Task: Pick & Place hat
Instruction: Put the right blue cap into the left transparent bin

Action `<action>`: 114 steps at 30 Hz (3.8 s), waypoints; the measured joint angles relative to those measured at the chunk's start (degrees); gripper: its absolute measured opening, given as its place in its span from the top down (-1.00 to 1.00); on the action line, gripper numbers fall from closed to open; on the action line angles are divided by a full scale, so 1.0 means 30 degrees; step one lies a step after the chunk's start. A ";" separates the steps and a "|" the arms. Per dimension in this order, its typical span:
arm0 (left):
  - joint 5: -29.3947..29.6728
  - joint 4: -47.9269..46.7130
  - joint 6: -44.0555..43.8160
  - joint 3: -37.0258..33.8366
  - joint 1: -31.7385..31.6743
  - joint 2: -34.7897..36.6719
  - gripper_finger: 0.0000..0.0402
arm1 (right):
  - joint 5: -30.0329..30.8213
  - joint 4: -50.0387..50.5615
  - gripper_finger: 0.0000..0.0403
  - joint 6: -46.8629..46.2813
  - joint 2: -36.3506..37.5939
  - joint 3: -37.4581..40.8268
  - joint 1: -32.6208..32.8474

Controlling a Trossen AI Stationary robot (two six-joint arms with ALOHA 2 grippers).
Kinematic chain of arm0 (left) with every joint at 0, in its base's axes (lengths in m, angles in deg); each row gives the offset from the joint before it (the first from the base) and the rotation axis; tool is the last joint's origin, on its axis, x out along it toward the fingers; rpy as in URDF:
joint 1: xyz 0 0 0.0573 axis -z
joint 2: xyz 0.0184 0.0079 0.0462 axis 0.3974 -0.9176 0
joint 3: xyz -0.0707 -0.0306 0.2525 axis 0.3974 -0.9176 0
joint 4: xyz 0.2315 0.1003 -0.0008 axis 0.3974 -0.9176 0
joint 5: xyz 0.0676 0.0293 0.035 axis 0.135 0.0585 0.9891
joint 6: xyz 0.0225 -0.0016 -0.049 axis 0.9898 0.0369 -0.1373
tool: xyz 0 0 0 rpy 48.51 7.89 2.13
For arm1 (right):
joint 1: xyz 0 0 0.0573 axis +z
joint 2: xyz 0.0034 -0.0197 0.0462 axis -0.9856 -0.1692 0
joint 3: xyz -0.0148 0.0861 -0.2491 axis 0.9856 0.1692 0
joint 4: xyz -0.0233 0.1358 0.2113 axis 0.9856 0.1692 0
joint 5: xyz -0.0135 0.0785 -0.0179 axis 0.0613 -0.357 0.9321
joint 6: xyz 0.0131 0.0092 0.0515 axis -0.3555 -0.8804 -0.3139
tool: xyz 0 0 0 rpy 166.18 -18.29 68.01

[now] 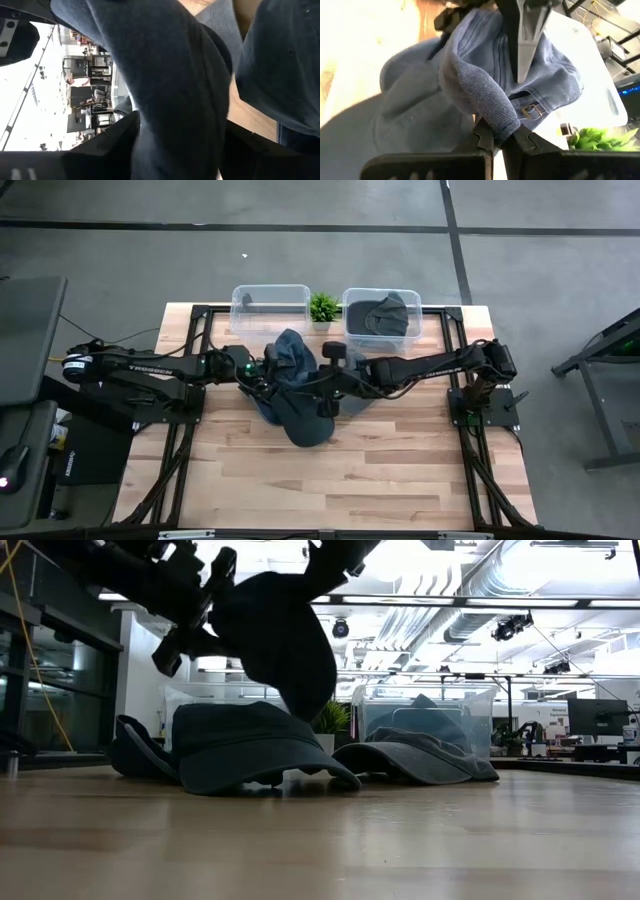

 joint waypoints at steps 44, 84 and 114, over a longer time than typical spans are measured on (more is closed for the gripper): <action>0.0529 -0.0490 -0.4043 -0.0015 0.0000 0.0000 0.91 | 0.0283 -0.0894 0.96 0.0780 0.0109 -0.0007 -0.0117; 0.6429 0.3379 0.2173 0.2511 -0.0007 0.0007 0.95 | 0.2733 0.4396 -0.09 -0.2892 0.3512 0.0051 0.0303; 0.7794 0.2577 0.2580 0.5640 -0.0007 0.3318 0.95 | 0.0086 -0.7935 -0.09 0.5047 0.4125 0.8044 -0.5449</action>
